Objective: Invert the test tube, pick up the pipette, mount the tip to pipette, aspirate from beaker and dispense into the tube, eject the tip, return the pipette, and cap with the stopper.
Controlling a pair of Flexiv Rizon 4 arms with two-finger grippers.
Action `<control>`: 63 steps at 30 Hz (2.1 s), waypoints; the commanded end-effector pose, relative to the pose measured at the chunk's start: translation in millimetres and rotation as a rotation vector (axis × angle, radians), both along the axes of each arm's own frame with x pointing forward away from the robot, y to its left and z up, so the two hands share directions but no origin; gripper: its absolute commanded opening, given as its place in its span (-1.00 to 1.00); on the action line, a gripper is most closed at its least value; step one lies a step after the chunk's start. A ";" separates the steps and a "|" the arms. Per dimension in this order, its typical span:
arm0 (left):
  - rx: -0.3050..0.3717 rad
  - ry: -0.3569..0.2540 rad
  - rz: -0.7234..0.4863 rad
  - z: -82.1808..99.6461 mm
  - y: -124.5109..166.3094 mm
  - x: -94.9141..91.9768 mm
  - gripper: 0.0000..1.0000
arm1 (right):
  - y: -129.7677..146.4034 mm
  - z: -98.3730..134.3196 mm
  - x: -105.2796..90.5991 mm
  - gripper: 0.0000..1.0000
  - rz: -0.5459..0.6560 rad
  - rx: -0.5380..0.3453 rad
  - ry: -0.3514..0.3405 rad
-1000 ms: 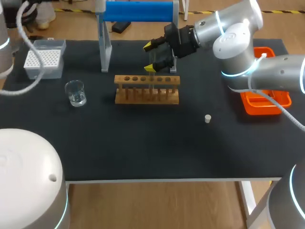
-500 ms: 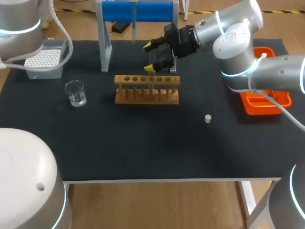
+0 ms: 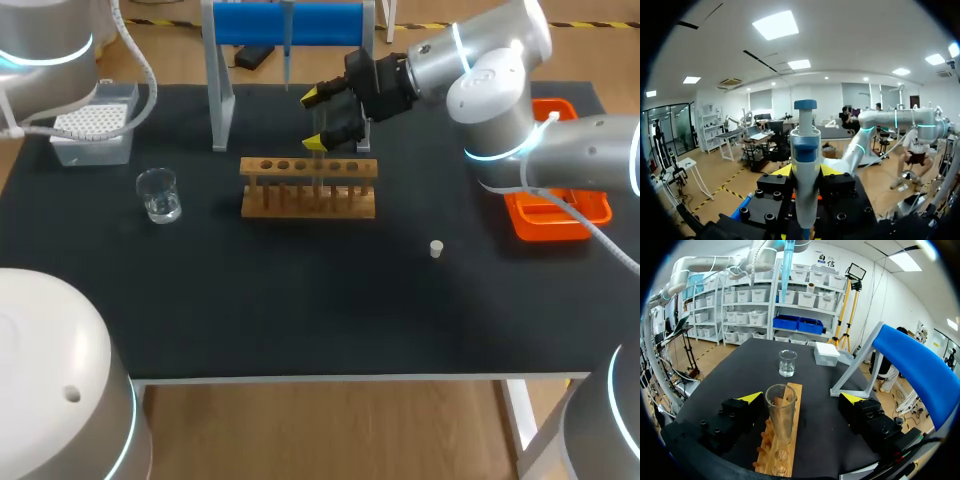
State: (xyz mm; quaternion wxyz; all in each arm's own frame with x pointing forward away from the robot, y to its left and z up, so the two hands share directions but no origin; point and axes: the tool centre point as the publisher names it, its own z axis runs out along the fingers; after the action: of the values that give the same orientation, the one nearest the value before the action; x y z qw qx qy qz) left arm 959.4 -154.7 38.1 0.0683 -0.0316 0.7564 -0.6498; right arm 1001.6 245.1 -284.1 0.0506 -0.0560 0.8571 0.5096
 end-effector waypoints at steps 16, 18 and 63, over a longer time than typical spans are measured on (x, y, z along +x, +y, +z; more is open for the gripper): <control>-0.017 0.007 -0.020 -14.3 -9.5 10.7 -1.00 | -0.4 0.2 0.5 1.00 0.002 -0.001 0.001; -0.022 0.013 -0.026 -19.1 -13.1 13.7 -1.00 | -0.4 0.2 0.5 1.00 0.002 -0.001 0.001; -0.066 0.053 -0.053 -58.8 -28.5 29.7 -1.00 | -0.4 0.2 0.5 1.00 0.002 -0.001 0.001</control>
State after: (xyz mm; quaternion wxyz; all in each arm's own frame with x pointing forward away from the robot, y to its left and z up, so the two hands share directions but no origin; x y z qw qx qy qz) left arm 987.8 -184.5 -19.6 0.0308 -0.0326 0.7373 -0.6741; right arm 1001.6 245.1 -284.1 0.0506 -0.0560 0.8571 0.5096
